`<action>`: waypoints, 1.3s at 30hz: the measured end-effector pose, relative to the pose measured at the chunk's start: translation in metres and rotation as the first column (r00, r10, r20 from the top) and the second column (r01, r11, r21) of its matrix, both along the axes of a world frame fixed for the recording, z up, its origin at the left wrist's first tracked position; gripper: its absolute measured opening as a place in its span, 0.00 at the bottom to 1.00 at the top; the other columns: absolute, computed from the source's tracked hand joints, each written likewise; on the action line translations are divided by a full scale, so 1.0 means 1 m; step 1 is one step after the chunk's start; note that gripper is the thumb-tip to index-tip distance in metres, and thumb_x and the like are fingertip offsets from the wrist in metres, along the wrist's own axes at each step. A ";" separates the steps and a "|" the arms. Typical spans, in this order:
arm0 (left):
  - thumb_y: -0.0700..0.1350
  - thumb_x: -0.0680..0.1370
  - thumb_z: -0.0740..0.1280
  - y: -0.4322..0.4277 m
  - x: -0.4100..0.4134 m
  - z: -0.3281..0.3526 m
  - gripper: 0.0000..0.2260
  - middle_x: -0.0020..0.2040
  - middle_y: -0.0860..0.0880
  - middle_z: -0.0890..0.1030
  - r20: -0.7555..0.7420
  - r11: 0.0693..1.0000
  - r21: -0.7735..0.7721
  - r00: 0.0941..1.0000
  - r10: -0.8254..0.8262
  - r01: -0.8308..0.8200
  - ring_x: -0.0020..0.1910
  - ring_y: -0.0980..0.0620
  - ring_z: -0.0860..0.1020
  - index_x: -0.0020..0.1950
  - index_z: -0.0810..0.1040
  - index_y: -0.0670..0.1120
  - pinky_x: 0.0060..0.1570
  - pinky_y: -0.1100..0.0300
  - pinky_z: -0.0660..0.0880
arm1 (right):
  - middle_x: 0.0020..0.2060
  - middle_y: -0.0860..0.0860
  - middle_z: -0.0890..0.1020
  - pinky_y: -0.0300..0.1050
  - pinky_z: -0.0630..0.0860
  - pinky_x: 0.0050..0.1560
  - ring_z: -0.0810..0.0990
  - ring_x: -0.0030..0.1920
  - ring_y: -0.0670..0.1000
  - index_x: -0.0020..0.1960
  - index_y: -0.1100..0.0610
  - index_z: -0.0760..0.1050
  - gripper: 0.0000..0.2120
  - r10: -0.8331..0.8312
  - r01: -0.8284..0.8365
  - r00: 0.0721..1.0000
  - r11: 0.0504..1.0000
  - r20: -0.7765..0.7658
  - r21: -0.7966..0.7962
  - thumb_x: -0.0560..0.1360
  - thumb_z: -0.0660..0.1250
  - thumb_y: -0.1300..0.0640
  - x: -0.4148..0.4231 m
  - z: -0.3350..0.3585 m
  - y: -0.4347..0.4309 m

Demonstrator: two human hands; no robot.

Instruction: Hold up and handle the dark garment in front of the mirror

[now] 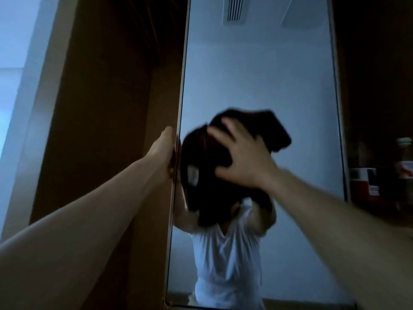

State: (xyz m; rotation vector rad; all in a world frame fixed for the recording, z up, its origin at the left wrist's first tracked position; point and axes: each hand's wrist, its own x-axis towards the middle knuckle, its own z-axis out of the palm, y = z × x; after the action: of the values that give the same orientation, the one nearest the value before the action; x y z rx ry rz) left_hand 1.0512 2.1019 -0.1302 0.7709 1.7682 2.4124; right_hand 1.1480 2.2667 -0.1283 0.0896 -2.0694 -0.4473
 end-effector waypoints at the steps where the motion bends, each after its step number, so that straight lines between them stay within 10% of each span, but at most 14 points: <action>1: 0.63 0.79 0.53 -0.004 -0.003 0.003 0.25 0.43 0.45 0.78 0.030 0.999 -0.024 0.999 -0.044 0.045 0.41 0.48 0.78 0.53 0.76 0.43 0.36 0.57 0.72 | 0.77 0.53 0.49 0.61 0.55 0.68 0.46 0.76 0.54 0.77 0.44 0.50 0.42 -0.015 0.014 0.999 1.000 -0.039 -0.015 0.67 0.65 0.39 -0.002 0.034 -0.003; 5: 0.67 0.77 0.53 -0.019 -0.007 0.014 0.27 0.30 0.48 0.76 0.162 0.969 -0.054 0.960 -0.228 0.239 0.30 0.51 0.76 0.41 0.76 0.45 0.37 0.56 0.69 | 0.75 0.57 0.55 0.59 0.45 0.72 0.51 0.75 0.57 0.76 0.46 0.54 0.42 -0.046 0.047 0.986 0.999 -0.161 -0.001 0.64 0.57 0.35 -0.010 0.100 -0.011; 8: 0.69 0.77 0.51 -0.022 -0.005 0.019 0.30 0.47 0.45 0.81 0.221 0.950 -0.060 0.932 -0.287 0.306 0.44 0.48 0.78 0.49 0.78 0.44 0.43 0.54 0.70 | 0.71 0.62 0.64 0.63 0.51 0.70 0.60 0.72 0.62 0.74 0.52 0.61 0.41 0.075 -0.040 0.978 0.984 -0.194 0.176 0.63 0.59 0.38 -0.020 0.061 -0.008; 13: 0.69 0.77 0.51 -0.021 -0.001 0.025 0.31 0.45 0.45 0.80 0.279 0.969 -0.121 0.944 -0.176 0.217 0.43 0.48 0.78 0.51 0.74 0.43 0.39 0.55 0.71 | 0.72 0.58 0.61 0.61 0.72 0.54 0.69 0.67 0.62 0.73 0.49 0.60 0.43 0.131 -0.261 0.945 0.853 0.299 0.452 0.62 0.68 0.37 -0.007 -0.061 0.001; 17: 0.70 0.75 0.51 -0.025 0.001 0.032 0.36 0.56 0.44 0.79 0.303 0.972 -0.162 0.946 -0.116 0.171 0.51 0.47 0.78 0.66 0.73 0.42 0.40 0.53 0.72 | 0.72 0.55 0.64 0.57 0.78 0.47 0.79 0.56 0.62 0.72 0.47 0.61 0.45 0.065 -0.297 0.890 0.834 0.451 0.465 0.60 0.73 0.39 0.001 -0.023 0.004; 25: 0.69 0.76 0.50 -0.025 0.007 0.044 0.34 0.67 0.43 0.73 0.401 0.981 -0.115 0.910 -0.100 0.158 0.63 0.43 0.73 0.68 0.71 0.46 0.64 0.47 0.67 | 0.75 0.58 0.58 0.60 0.46 0.71 0.54 0.75 0.59 0.76 0.52 0.58 0.40 0.015 -0.042 0.993 0.970 0.115 0.241 0.67 0.71 0.48 -0.006 0.135 -0.029; 28: 0.67 0.77 0.52 -0.021 0.007 0.042 0.27 0.62 0.44 0.79 0.374 0.984 -0.097 0.921 -0.106 0.152 0.59 0.45 0.76 0.58 0.79 0.49 0.58 0.50 0.70 | 0.75 0.58 0.59 0.62 0.54 0.69 0.57 0.74 0.59 0.75 0.51 0.59 0.41 0.097 -0.132 0.983 0.966 0.159 0.224 0.66 0.71 0.46 -0.013 0.086 -0.032; 34: 0.69 0.75 0.52 -0.018 -0.001 0.040 0.34 0.55 0.43 0.81 0.428 0.978 -0.190 0.904 0.001 0.089 0.51 0.43 0.80 0.66 0.74 0.45 0.49 0.50 0.76 | 0.74 0.54 0.63 0.55 0.73 0.53 0.79 0.56 0.59 0.72 0.47 0.65 0.39 0.074 -0.234 0.873 0.930 0.482 0.282 0.64 0.74 0.45 -0.008 -0.020 -0.023; 39: 0.67 0.77 0.50 -0.016 0.004 0.048 0.31 0.46 0.45 0.81 0.406 0.963 -0.266 0.911 0.069 0.046 0.40 0.49 0.78 0.60 0.77 0.43 0.42 0.58 0.74 | 0.70 0.55 0.70 0.56 0.76 0.51 0.78 0.57 0.62 0.69 0.49 0.69 0.39 0.089 -0.350 0.846 0.837 0.526 0.421 0.60 0.76 0.46 -0.008 0.027 -0.003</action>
State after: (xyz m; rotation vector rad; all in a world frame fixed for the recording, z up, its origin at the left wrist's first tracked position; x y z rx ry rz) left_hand 1.0556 2.0855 -0.0820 0.1988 1.8587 2.0693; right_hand 1.1404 2.2639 -0.1017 0.8394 -2.3356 -0.8828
